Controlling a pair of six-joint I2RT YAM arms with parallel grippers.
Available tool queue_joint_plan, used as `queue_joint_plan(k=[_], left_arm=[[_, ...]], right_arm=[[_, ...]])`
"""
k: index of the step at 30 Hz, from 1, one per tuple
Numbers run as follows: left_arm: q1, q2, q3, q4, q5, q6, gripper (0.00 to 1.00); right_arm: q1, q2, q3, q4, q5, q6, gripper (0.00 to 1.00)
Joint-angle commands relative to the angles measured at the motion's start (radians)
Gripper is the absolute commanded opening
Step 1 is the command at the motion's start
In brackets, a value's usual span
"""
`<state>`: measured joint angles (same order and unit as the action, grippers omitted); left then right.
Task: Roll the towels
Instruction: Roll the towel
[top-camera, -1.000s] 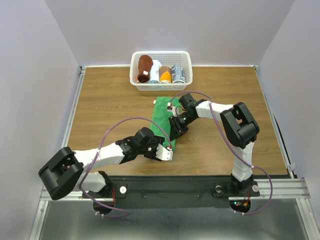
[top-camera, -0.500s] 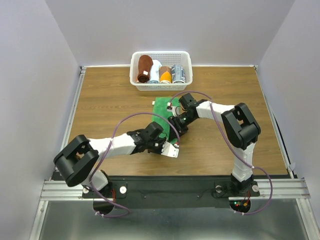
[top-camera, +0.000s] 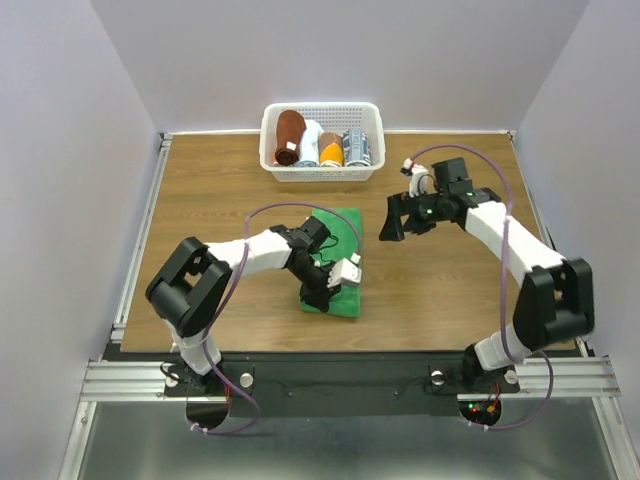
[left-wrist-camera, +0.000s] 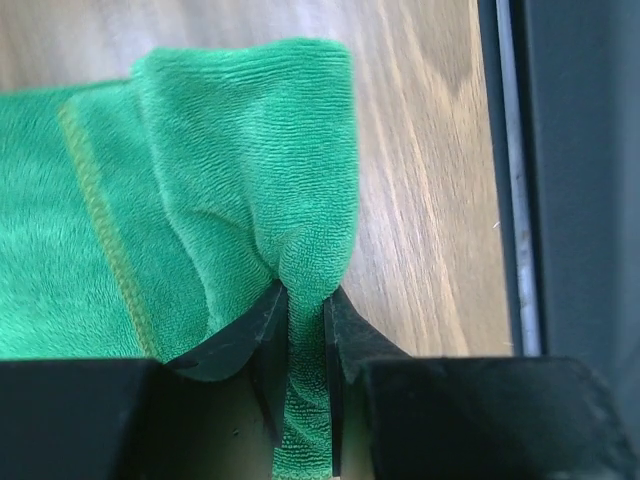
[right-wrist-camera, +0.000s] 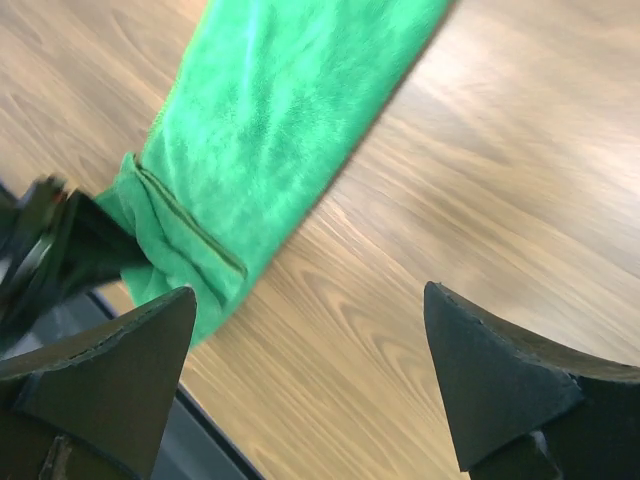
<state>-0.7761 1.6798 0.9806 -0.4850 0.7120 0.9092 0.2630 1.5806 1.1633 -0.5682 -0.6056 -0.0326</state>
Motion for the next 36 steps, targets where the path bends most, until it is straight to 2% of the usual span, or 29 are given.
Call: queue_joint_plan(k=[1,6,9,11,12,14,15,18,19,20,22,27,31,36], left_arm=[[0.089,0.095,0.064,-0.164,0.119,-0.047,0.03],[0.146,0.291,0.202,-0.239,0.175,-0.09,0.01],[0.173,0.388,0.256,-0.263,0.213,-0.127,0.01],[0.19,0.447,0.288,-0.279,0.237,-0.159,0.01],[0.195,0.468,0.299,-0.279,0.238,-0.159,0.01],[0.208,0.518,0.331,-0.306,0.242,-0.153,0.01],[0.213,0.535,0.342,-0.316,0.239,-0.148,0.01],[0.231,0.589,0.377,-0.348,0.218,-0.135,0.01],[0.236,0.601,0.383,-0.355,0.216,-0.129,0.01],[0.241,0.619,0.395,-0.369,0.218,-0.125,0.01],[0.25,0.633,0.405,-0.376,0.213,-0.128,0.01],[0.259,0.633,0.412,-0.371,0.204,-0.135,0.03],[0.267,0.633,0.423,-0.374,0.201,-0.138,0.06],[0.268,0.633,0.437,-0.372,0.195,-0.144,0.09]], right_arm=[[-0.013,-0.178,-0.027,0.004,0.03,-0.067,1.0],[-0.013,-0.246,0.009,0.01,0.105,0.011,1.0],[-0.011,-0.243,0.047,-0.012,0.083,0.025,1.0],[-0.013,-0.264,0.041,-0.051,-0.038,-0.04,1.0],[-0.013,-0.275,0.029,-0.052,-0.039,-0.074,1.0],[-0.002,-0.287,0.001,-0.087,-0.214,-0.184,1.0],[0.021,-0.287,-0.013,-0.096,-0.224,-0.196,1.0],[0.175,-0.258,-0.036,-0.093,-0.088,-0.251,0.97],[0.223,-0.239,-0.04,-0.081,0.011,-0.265,0.96],[0.314,-0.225,-0.043,-0.064,0.054,-0.28,0.94],[0.407,-0.18,-0.048,-0.015,0.147,-0.294,0.9],[0.511,-0.09,-0.065,0.065,0.25,-0.369,0.72],[0.597,-0.028,-0.111,0.148,0.308,-0.397,0.71],[0.637,0.057,-0.171,0.232,0.328,-0.402,0.7]])
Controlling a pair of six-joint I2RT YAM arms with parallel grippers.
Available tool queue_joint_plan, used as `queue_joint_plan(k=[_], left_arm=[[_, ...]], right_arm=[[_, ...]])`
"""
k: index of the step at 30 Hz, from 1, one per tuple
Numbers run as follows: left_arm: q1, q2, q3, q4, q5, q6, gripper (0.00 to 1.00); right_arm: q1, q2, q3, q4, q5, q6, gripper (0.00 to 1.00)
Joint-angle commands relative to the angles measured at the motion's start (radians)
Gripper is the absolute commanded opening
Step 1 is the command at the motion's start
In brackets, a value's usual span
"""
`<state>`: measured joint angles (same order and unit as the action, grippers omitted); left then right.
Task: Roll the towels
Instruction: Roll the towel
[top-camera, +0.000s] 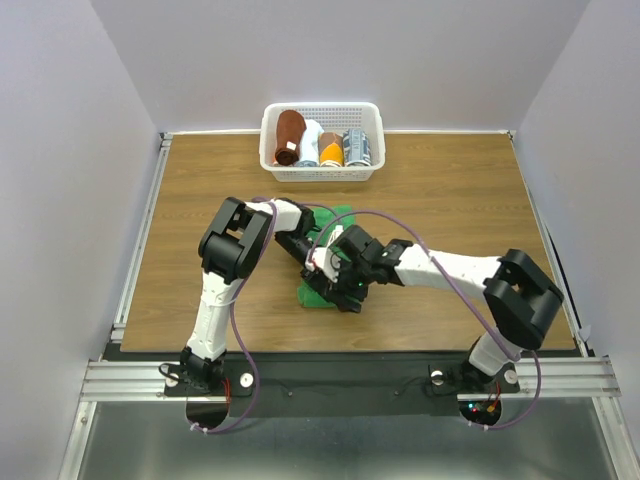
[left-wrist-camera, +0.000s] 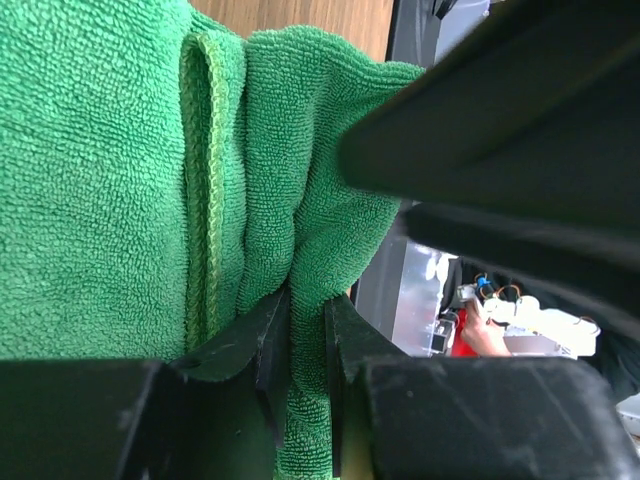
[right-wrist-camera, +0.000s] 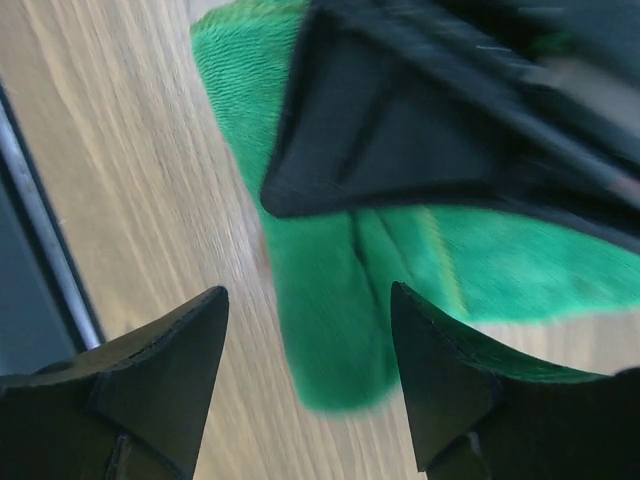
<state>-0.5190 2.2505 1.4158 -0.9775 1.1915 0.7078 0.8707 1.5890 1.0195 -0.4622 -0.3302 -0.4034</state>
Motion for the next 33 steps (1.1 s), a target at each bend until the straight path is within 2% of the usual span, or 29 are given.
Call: queue_joint_plan(k=[1,5,7,8,11,17,25,29,32,33], left_arm=[[0.011,0.061,0.002,0.123,-0.285,0.053,0.09],[0.019,0.035,-0.009,0.134,-0.276,0.053,0.12],[0.025,0.018,-0.021,0.131,-0.264,0.055,0.16],[0.028,0.009,-0.028,0.131,-0.26,0.056,0.18],[0.054,-0.054,-0.066,0.109,-0.239,0.077,0.27],[0.146,-0.161,-0.09,0.053,-0.228,0.148,0.35],[0.307,-0.238,-0.017,-0.038,-0.262,0.229,0.4],[0.391,-0.325,-0.032,-0.012,-0.263,0.243,0.43],[0.433,-0.455,-0.093,0.078,-0.297,0.207,0.49],[0.435,-0.542,-0.142,0.114,-0.318,0.191,0.49]], right_arm=[[0.028,0.049,-0.032,0.126,0.049,-0.026,0.7],[0.028,0.101,-0.048,0.151,0.046,-0.009,0.43],[0.028,0.097,-0.065,0.149,0.036,-0.008,0.35],[0.027,0.094,-0.073,0.149,0.03,-0.008,0.2],[0.011,0.065,-0.102,0.146,-0.012,-0.006,0.01],[-0.004,0.054,-0.124,0.065,-0.116,-0.058,0.01],[-0.03,0.092,-0.079,-0.018,-0.187,-0.072,0.0],[-0.071,0.143,-0.027,-0.059,-0.274,-0.031,0.01],[-0.123,0.187,0.014,-0.099,-0.383,0.004,0.01],[-0.137,0.23,0.052,-0.118,-0.412,0.017,0.01]])
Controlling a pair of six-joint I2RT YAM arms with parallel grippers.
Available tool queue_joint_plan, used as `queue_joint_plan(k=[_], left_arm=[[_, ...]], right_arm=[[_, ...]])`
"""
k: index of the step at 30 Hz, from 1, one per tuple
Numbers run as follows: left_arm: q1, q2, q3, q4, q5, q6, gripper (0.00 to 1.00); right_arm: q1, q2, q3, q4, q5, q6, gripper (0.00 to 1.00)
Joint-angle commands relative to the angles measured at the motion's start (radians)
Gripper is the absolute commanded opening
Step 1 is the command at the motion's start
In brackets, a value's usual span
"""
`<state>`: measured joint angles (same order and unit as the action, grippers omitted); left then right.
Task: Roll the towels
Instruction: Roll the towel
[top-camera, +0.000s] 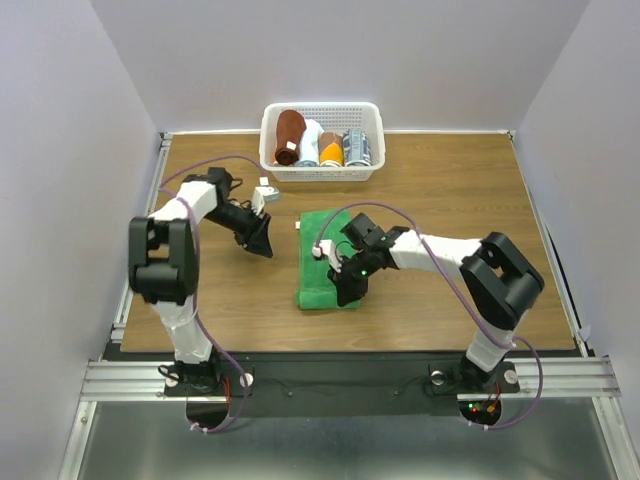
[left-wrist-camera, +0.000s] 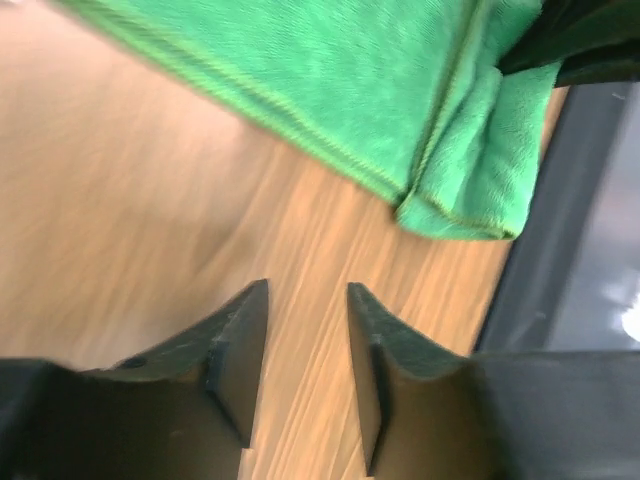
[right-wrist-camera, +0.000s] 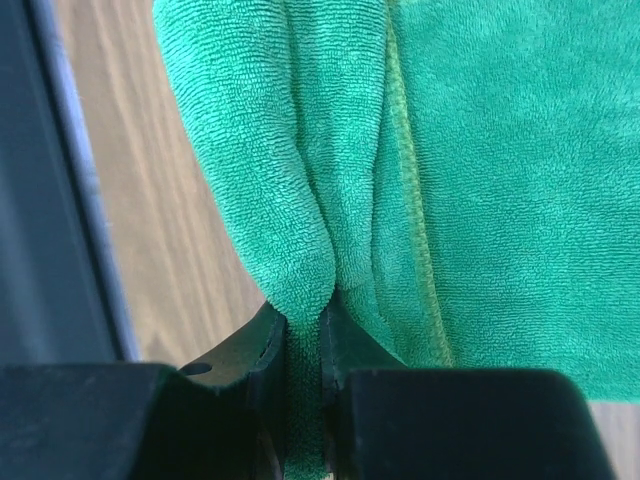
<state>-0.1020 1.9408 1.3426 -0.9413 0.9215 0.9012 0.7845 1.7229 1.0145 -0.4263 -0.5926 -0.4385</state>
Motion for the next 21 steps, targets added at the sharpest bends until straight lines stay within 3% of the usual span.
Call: queue_joint_plan(k=[1,5,11,12,17,21], left_arm=[[0.018,-0.285,-0.103,0.122,-0.073,-0.028,0.52],[-0.024,-0.549,-0.299,0.324,-0.182,-0.077,0.64],[-0.355,-0.874,-0.591,0.558,-0.438,-0.036,0.74],[-0.446,-0.923,-0.641,0.584,-0.485,-0.039,0.82],[-0.689,-0.944,-0.726,0.737,-0.648,-0.013,0.91],[-0.812,-0.867,-0.76,0.818,-0.717,0.043,0.92]], right_arm=[[-0.063,0.122,0.076,-0.193,-0.18,0.056,0.01],[-0.126,0.249,0.182,-0.291,-0.302,0.061,0.01],[-0.165,0.405,0.317,-0.416,-0.398,0.055,0.01],[-0.166,0.421,0.329,-0.433,-0.406,0.06,0.01],[-0.174,0.5,0.392,-0.476,-0.408,0.06,0.01],[-0.18,0.546,0.427,-0.517,-0.415,0.063,0.02]])
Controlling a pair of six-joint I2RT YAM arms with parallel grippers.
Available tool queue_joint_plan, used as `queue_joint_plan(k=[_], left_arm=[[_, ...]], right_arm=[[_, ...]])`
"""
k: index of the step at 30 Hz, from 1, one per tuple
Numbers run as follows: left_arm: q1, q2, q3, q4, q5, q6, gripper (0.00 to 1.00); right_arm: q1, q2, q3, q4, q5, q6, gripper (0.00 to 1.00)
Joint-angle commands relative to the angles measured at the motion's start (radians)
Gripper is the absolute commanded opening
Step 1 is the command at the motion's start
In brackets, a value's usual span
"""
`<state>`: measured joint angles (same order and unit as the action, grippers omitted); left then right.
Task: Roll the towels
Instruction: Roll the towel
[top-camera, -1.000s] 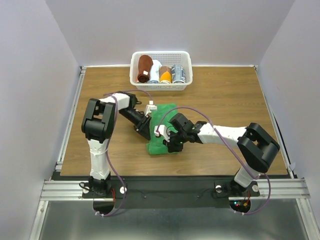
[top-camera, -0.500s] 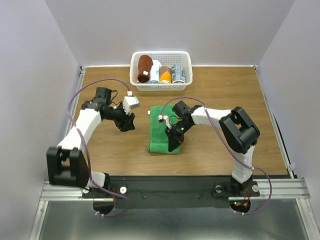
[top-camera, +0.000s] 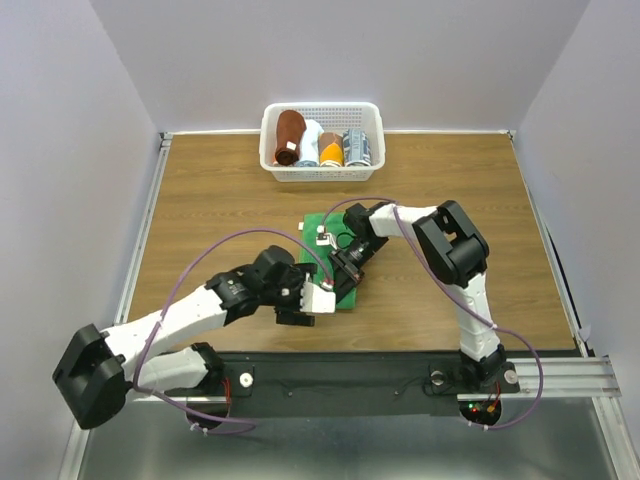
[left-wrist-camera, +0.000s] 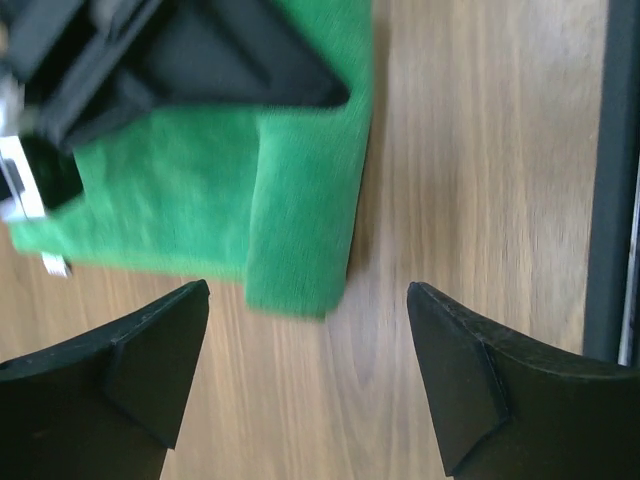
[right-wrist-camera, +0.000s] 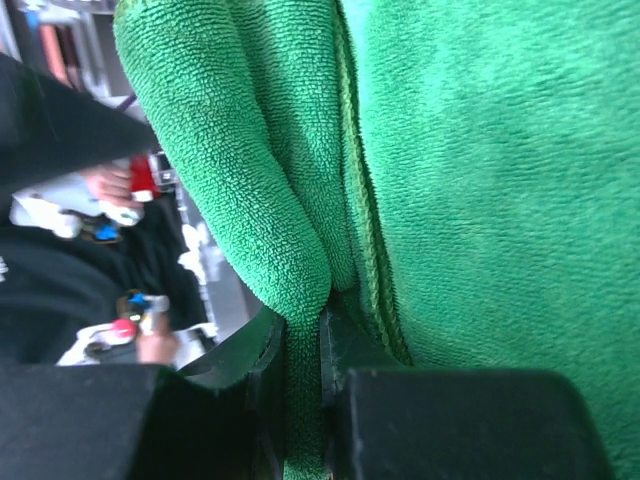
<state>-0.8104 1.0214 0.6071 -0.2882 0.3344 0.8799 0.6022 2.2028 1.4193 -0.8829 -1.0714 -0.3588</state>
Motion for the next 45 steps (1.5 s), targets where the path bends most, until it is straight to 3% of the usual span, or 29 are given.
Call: queue_joint_plan(k=[1,9,12,16,19,22,26,27,30,37,45], left_arm=[[-0.124,0.069,-0.027,0.181,-0.139,0.079,0.92],[-0.219,0.206,-0.063,0.284,-0.204,0.146,0.8],[-0.22,0.273,-0.066,0.316,-0.231,0.133,0.7],[-0.219,0.351,-0.044,0.305,-0.258,0.058,0.44],[-0.217,0.35,-0.035,0.256,-0.218,0.034,0.27],[-0.217,0.344,-0.017,0.166,-0.17,0.037,0.17],[-0.185,0.339,0.022,0.066,-0.086,0.039,0.08],[-0.178,0.356,0.034,0.026,-0.049,0.034,0.07],[-0.153,0.403,0.104,-0.044,0.043,0.025,0.04],[0.043,0.62,0.328,-0.225,0.31,-0.002,0.04],[0.249,0.963,0.608,-0.553,0.549,0.116,0.05]], right_arm=[[0.002,0.074,0.029,-0.067,0.061,-0.019,0.02],[-0.018,0.126,0.064,-0.108,0.022,-0.035,0.03],[-0.022,0.132,0.073,-0.119,0.025,-0.043,0.05],[-0.03,0.127,0.086,-0.136,0.048,-0.055,0.1],[-0.048,0.11,0.102,-0.14,0.07,-0.046,0.21],[-0.082,0.071,0.136,-0.146,0.088,-0.031,0.38],[-0.146,-0.001,0.204,-0.145,0.129,-0.003,0.57],[-0.174,-0.014,0.22,-0.143,0.154,0.003,0.65],[-0.234,-0.061,0.282,-0.142,0.171,0.035,0.7],[-0.311,-0.284,0.245,-0.12,0.192,0.001,0.72],[-0.305,-0.569,0.053,-0.044,0.248,-0.045,0.71]])
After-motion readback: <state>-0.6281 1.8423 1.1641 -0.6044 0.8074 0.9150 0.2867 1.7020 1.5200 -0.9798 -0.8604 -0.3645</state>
